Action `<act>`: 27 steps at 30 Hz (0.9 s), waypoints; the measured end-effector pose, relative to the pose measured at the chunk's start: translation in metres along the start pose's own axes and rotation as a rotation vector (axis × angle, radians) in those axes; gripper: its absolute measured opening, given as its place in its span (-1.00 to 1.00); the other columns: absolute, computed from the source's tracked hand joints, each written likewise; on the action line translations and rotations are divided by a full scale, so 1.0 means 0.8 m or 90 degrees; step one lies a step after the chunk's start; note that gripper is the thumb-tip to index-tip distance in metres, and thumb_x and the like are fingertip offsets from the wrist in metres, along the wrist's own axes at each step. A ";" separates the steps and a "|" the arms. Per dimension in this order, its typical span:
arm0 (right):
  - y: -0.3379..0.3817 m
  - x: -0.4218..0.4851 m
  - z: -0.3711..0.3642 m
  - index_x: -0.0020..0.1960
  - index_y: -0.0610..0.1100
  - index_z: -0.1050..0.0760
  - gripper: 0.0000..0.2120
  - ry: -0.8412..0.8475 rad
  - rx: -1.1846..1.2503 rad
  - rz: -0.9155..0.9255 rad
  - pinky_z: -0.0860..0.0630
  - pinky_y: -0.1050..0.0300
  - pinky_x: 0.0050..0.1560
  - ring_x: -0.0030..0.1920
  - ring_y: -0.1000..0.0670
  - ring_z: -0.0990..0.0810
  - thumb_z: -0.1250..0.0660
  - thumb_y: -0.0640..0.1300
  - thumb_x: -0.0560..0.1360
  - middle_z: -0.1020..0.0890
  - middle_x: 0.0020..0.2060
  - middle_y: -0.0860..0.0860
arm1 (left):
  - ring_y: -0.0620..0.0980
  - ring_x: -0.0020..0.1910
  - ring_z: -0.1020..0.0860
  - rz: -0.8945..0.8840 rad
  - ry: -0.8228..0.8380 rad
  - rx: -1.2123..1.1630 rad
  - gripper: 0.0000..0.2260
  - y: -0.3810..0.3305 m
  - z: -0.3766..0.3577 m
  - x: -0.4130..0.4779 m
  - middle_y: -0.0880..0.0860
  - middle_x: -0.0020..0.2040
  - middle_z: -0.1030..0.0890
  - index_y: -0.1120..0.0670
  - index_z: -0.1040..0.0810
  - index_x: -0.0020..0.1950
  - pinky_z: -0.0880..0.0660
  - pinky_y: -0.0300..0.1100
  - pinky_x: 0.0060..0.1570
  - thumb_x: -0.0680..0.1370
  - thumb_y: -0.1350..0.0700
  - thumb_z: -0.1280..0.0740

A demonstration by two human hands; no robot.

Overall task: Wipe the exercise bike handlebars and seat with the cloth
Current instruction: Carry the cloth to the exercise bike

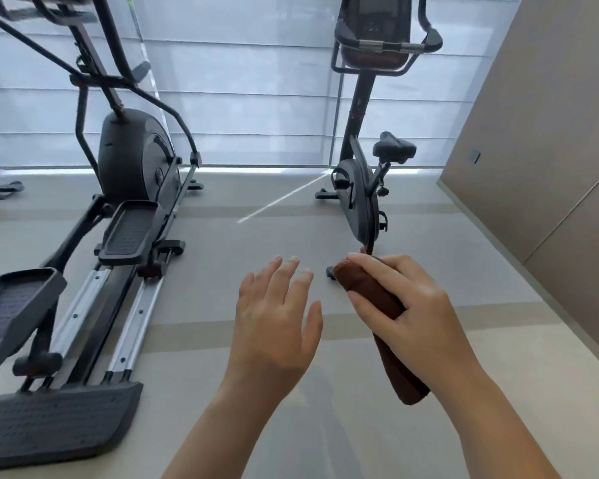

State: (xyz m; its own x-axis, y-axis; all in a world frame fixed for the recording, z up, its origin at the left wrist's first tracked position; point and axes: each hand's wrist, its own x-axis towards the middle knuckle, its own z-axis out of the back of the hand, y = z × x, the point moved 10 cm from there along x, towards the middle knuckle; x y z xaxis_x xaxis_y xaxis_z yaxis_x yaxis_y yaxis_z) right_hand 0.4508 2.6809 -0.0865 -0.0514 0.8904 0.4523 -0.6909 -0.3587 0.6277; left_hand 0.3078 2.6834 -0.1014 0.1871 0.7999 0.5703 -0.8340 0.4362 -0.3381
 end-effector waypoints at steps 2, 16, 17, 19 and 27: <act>-0.023 0.040 -0.018 0.23 0.16 -0.47 -0.63 -0.002 -0.004 -0.009 -0.49 0.21 0.00 0.01 0.08 -0.51 -0.33 0.04 0.42 -0.52 -0.01 0.11 | 0.23 0.21 -0.47 -0.007 0.005 -0.009 -0.65 0.022 -0.026 0.039 0.22 0.15 -0.56 0.23 -0.54 0.13 -0.39 0.23 0.15 0.49 0.07 -0.15; -0.222 0.402 -0.063 0.23 0.08 -0.49 -0.65 -0.079 0.022 0.007 -0.55 0.06 -0.06 -0.05 0.01 -0.52 -0.36 0.01 0.45 -0.51 -0.02 0.09 | 0.23 0.21 -0.47 -0.025 0.018 0.045 -0.69 0.142 -0.237 0.384 0.22 0.17 -0.56 0.22 -0.53 0.15 -0.35 0.20 0.21 0.43 0.18 -0.40; -0.231 0.427 -0.066 0.23 0.07 -0.49 -0.64 -0.087 0.013 0.011 -0.54 0.08 -0.04 -0.05 0.01 -0.52 -0.34 0.02 0.44 -0.51 -0.03 0.08 | 0.22 0.22 -0.47 -0.020 0.015 0.044 -0.69 0.152 -0.246 0.405 0.21 0.17 -0.56 0.21 -0.52 0.16 -0.34 0.20 0.21 0.43 0.18 -0.39; -0.249 0.471 -0.079 0.23 0.05 -0.49 -0.62 -0.086 0.006 0.010 -0.50 0.14 -0.01 -0.04 0.02 -0.52 -0.30 0.03 0.42 -0.52 -0.03 0.06 | 0.22 0.22 -0.47 -0.014 0.013 0.043 -0.69 0.171 -0.264 0.441 0.21 0.17 -0.56 0.21 -0.52 0.16 -0.35 0.21 0.21 0.44 0.18 -0.39; -0.340 0.626 -0.165 0.22 0.07 -0.50 -0.62 -0.068 -0.010 -0.033 -0.44 0.25 0.01 -0.04 0.04 -0.52 -0.31 0.03 0.41 -0.54 -0.04 0.05 | 0.21 0.20 -0.48 -0.032 0.035 0.008 -0.71 0.265 -0.367 0.589 0.19 0.16 -0.57 0.20 -0.53 0.15 -0.41 0.21 0.16 0.48 0.11 -0.26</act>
State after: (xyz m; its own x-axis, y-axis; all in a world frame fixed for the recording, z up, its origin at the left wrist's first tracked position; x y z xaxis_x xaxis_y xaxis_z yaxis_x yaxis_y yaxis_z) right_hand 0.5177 3.2614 -0.1147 0.0615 0.8722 0.4853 -0.7021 -0.3079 0.6421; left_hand 0.3717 3.2740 -0.1241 0.2563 0.7988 0.5443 -0.8289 0.4712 -0.3013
